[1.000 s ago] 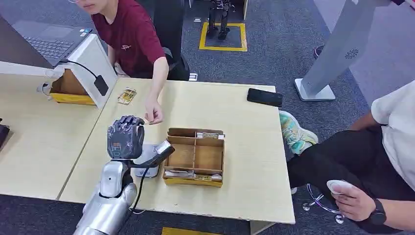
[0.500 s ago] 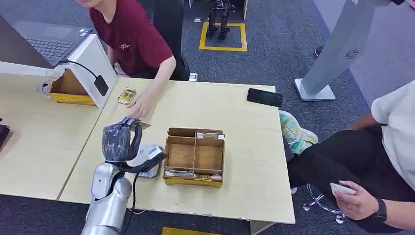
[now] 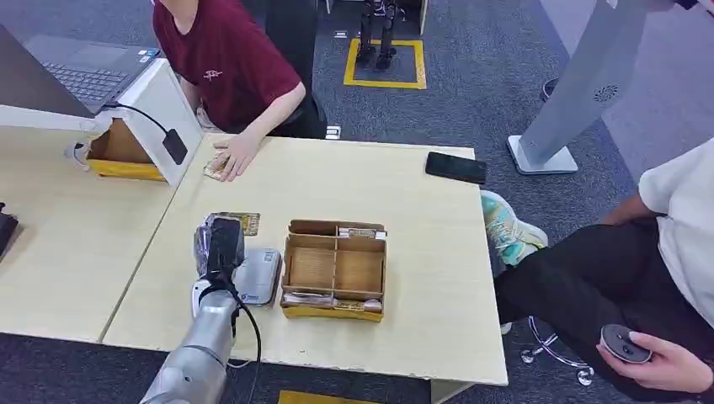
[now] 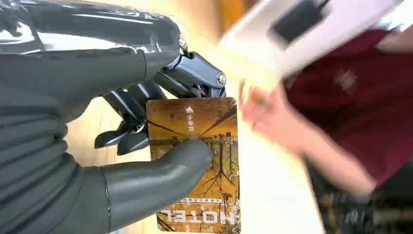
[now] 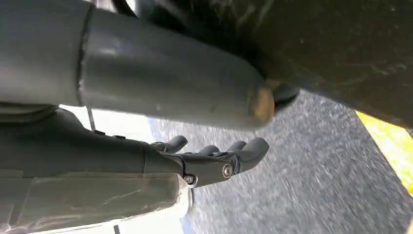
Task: Pass the card to the sensor for recognition and then transmit it.
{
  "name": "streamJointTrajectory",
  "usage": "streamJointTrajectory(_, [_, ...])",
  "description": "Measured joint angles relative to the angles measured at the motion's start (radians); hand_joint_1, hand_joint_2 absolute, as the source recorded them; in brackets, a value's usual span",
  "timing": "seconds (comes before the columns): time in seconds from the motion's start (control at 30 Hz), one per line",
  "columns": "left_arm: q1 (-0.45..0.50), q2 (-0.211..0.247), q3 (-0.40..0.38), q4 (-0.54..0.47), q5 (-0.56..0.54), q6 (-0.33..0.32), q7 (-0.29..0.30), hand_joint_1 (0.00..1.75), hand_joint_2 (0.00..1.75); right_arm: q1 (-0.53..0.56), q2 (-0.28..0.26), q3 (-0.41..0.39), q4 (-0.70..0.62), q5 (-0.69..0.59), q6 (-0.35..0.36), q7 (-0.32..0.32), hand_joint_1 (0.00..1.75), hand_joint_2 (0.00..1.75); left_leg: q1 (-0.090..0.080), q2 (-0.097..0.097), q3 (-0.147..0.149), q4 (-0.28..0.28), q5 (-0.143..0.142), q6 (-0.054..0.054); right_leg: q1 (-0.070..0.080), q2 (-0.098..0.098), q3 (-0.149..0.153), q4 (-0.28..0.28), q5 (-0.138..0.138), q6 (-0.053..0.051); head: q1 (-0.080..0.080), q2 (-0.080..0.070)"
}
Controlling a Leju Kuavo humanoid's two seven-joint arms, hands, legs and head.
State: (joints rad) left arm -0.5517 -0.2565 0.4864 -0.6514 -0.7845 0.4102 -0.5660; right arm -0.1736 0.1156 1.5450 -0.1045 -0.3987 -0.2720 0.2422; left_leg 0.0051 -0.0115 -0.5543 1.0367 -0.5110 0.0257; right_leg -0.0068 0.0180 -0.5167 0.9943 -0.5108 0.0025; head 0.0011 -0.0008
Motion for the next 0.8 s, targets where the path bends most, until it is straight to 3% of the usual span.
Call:
streamJointTrajectory(0.13, [-0.046, 0.043, 0.0, 0.08, 0.124, -0.279, 0.088, 1.75, 1.75, 0.001, 0.0, 0.0, 0.0, -0.018, 0.0, 0.0, 0.0, 0.0, 0.0, 0.0, 0.0, 0.0, 0.0, 0.0, 0.0, 0.0, 0.0, 0.0, 0.0, 0.0, 0.0, 0.0])
streamJointTrajectory(0.2, [-0.051, 0.061, 0.0, 0.099, 0.143, -0.332, 0.107, 1.75, 1.75, 0.001, 0.0, 0.0, -0.001, -0.022, 0.0, 0.0, 0.0, 0.0, 0.0, 0.0, 0.0, 0.0, 0.0, 0.0, 0.0, 0.001, 0.0, 0.0, 0.0, 0.0, 0.0, 0.0])
streamJointTrajectory(0.4, [-0.068, 0.097, 0.0, 0.143, 0.17, -0.342, 0.119, 1.75, 1.75, 0.001, 0.0, 0.0, -0.001, -0.028, -0.002, 0.003, 0.0, 0.0, 0.0, 0.0, 0.0, 0.0, 0.0, 0.0, -0.001, 0.0, 0.0, 0.0, 0.0, 0.0, 0.0, 0.0])
streamJointTrajectory(0.8, [-0.068, 0.123, 0.0, 0.162, 0.235, -0.35, 0.09, 1.75, 1.75, 0.001, 0.0, 0.0, -0.002, -0.031, -0.001, 0.01, 0.0, 0.0, 0.0, 0.0, 0.0, 0.0, 0.0, 0.0, -0.001, 0.0, 0.0, 0.0, 0.0, 0.0, 0.0, 0.0])
